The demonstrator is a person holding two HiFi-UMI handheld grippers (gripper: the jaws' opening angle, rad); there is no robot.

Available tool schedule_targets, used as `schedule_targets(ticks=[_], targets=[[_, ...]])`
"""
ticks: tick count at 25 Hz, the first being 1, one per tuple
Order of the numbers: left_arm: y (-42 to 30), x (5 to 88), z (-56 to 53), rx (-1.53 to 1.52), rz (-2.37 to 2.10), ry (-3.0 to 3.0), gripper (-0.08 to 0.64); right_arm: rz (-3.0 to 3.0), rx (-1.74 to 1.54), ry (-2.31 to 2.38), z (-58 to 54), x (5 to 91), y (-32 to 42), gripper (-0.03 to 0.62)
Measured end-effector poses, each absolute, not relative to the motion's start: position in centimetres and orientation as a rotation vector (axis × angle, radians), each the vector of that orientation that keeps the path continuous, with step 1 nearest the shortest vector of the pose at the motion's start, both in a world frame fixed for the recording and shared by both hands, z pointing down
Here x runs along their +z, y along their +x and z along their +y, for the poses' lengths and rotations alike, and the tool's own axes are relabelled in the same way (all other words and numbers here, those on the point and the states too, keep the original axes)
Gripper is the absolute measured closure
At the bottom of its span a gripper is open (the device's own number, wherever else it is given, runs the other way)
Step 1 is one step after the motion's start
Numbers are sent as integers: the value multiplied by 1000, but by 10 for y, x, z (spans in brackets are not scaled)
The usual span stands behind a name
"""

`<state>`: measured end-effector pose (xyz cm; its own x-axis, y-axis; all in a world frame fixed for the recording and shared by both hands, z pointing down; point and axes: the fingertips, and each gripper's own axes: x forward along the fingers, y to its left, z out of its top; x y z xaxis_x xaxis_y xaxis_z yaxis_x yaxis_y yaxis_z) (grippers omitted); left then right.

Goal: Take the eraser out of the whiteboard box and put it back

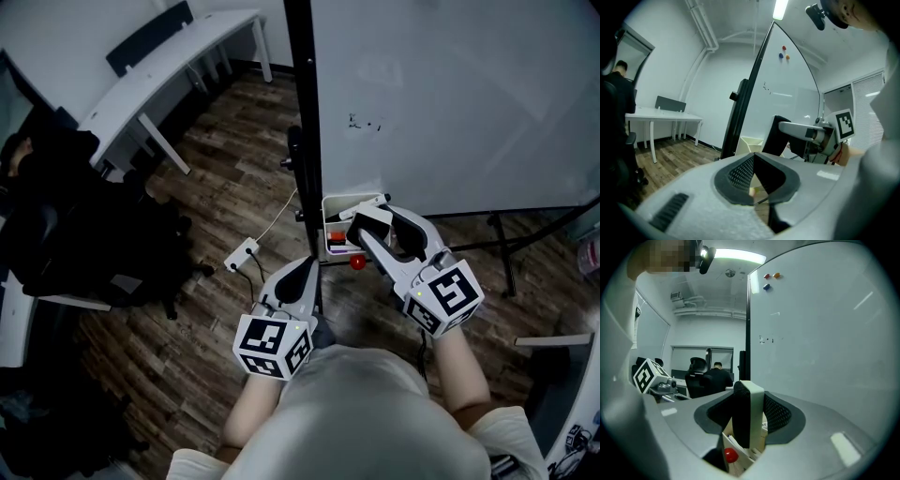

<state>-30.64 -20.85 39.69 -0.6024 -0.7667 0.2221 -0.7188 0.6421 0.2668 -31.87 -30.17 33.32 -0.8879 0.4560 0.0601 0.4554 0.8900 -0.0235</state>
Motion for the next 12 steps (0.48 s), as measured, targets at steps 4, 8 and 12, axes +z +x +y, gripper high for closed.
schedule_targets(ticks=[4, 8, 12], targets=[[-314, 397, -210, -204, -2546, 1191, 556, -2968, 11, -771, -297, 341, -323, 396], [-318, 396, -213, -194, -2543, 1199, 555, -2940, 1, -800, -293, 349, -326, 396], [-320, 396, -216, -187, -2537, 1204, 555, -2932, 6, -804, -293, 353, -329, 394]])
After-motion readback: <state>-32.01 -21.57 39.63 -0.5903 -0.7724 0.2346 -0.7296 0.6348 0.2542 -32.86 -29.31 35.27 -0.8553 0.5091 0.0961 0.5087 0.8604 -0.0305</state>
